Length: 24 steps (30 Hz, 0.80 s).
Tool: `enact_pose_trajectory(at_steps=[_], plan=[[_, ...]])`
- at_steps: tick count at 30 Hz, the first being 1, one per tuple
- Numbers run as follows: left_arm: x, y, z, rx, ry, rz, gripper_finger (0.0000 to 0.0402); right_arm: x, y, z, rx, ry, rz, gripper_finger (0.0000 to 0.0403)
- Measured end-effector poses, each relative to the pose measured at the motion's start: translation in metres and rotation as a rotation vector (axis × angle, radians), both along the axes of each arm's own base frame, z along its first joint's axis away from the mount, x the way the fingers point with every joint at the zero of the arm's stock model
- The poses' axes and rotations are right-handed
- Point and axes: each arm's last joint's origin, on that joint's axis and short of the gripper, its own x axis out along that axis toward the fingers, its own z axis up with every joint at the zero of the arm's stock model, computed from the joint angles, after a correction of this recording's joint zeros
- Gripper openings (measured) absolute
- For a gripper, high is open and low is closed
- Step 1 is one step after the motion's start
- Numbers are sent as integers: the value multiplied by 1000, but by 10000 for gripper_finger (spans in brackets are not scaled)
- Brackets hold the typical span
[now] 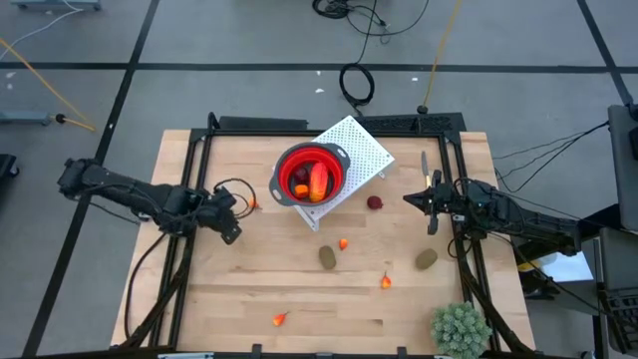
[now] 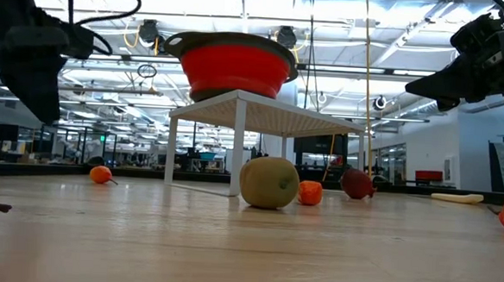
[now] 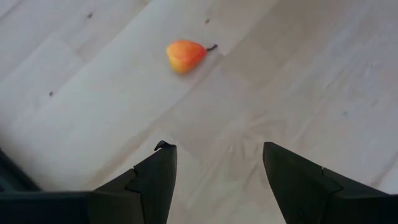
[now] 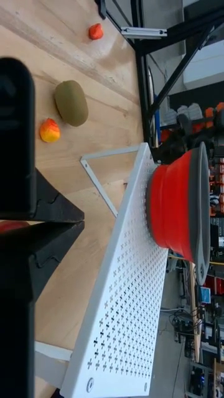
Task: Pick & Place Fruit
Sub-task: Put the pear into the red strainer bowl on the shelf
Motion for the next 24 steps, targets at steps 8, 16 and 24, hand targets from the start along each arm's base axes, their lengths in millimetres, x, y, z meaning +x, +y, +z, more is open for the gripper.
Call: enact_pose_trajectory(at_steps=[8, 16, 24], plan=[[9, 20, -18, -19, -59, -40, 239, 0, 0, 1, -2, -7, 0, 0], [9, 46, -28, -20, -80, -3, 239, 0, 0, 1, 24, -15, -3, 0], [11, 68, -24, -13, -146, -49, 239, 0, 0, 1, 25, -15, -4, 0]])
